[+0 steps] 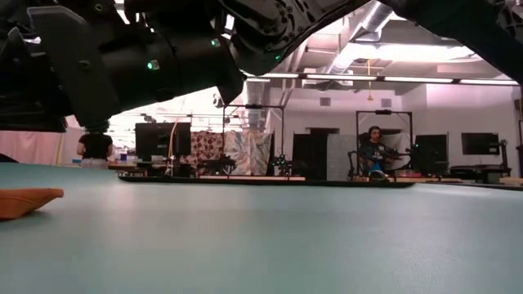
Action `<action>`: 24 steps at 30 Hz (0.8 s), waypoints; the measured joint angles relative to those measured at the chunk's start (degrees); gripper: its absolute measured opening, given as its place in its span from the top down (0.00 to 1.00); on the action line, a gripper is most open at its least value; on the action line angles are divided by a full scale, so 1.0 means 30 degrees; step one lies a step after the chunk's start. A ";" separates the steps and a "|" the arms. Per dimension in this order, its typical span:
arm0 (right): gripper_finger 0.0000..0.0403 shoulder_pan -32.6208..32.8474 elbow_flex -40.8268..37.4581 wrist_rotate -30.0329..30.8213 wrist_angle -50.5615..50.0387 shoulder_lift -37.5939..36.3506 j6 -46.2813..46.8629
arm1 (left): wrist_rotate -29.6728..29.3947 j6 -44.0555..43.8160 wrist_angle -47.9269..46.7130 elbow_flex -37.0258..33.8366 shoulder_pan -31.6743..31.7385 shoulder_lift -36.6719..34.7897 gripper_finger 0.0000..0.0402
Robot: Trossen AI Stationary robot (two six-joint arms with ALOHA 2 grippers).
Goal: Roll towel into tight, uniform cylinder
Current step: Prepare the orange table napkin
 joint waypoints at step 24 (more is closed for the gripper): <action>0.44 -0.0230 -0.0005 0.1498 0.0330 0.0073 0.0515 | 0.0103 -0.0138 -0.1075 0.0000 0.0000 0.0000 1.00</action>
